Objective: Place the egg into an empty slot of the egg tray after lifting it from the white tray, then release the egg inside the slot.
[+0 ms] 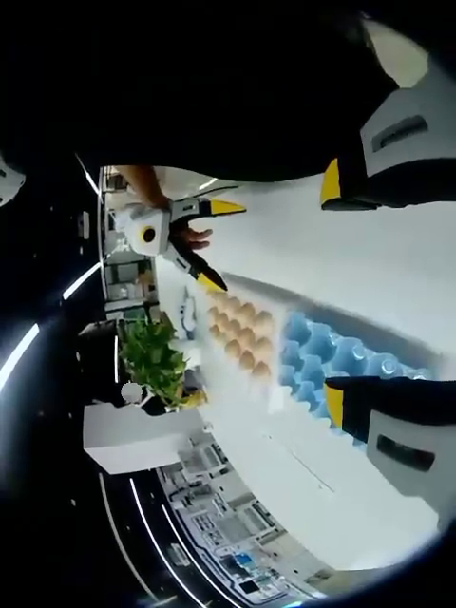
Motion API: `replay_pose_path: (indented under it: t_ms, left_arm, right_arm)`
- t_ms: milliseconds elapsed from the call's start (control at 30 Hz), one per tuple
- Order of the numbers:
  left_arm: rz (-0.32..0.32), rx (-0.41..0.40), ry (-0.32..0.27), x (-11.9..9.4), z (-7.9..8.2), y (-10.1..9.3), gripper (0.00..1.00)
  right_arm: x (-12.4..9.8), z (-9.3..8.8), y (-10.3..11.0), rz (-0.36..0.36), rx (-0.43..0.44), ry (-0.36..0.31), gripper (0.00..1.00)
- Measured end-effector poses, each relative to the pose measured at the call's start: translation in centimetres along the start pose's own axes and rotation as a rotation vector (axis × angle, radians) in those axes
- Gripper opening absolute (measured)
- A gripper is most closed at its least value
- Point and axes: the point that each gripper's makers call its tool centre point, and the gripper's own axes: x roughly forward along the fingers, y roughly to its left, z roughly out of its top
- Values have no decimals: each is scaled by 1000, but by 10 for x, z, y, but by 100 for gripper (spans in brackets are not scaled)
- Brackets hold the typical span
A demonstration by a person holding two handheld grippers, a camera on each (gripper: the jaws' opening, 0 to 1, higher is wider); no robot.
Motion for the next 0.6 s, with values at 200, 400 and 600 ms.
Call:
replay_pose_path:
  t_ms: [200,400,600]
  left_arm:
    - [0,0,1,0,2,-2,71]
    - [3,0,5,-1,2,-2,71]
    - [0,-9,6,-2,1,-1,71]
  right_arm:
    - [-1,-2,-1,-13,11,-3,75]
    - [0,-4,-1,-18,6,-1,76]
    - [1,-14,-5,-38,18,39,73]
